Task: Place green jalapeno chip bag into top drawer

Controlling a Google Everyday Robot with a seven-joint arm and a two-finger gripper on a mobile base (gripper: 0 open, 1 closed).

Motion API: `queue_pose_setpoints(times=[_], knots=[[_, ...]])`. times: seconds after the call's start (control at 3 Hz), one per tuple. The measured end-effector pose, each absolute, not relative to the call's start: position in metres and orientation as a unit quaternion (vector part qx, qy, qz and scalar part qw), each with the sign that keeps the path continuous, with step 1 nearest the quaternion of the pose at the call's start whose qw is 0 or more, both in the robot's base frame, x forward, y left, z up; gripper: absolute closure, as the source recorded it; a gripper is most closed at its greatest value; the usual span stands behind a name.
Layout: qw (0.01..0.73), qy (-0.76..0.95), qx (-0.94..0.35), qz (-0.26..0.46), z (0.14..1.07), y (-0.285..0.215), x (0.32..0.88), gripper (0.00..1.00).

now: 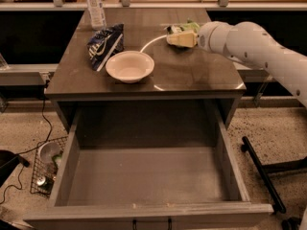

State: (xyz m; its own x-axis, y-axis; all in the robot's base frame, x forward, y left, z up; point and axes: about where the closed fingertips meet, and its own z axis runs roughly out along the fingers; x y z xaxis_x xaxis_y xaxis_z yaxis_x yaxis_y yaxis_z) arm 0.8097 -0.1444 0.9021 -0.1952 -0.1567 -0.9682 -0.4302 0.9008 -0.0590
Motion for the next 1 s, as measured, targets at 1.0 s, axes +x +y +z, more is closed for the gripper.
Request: queue_pose_setpoints(times=[1.0], knots=[[0.609,0.767,-0.178,0.099,0.882,-0.157,0.852,0.0]])
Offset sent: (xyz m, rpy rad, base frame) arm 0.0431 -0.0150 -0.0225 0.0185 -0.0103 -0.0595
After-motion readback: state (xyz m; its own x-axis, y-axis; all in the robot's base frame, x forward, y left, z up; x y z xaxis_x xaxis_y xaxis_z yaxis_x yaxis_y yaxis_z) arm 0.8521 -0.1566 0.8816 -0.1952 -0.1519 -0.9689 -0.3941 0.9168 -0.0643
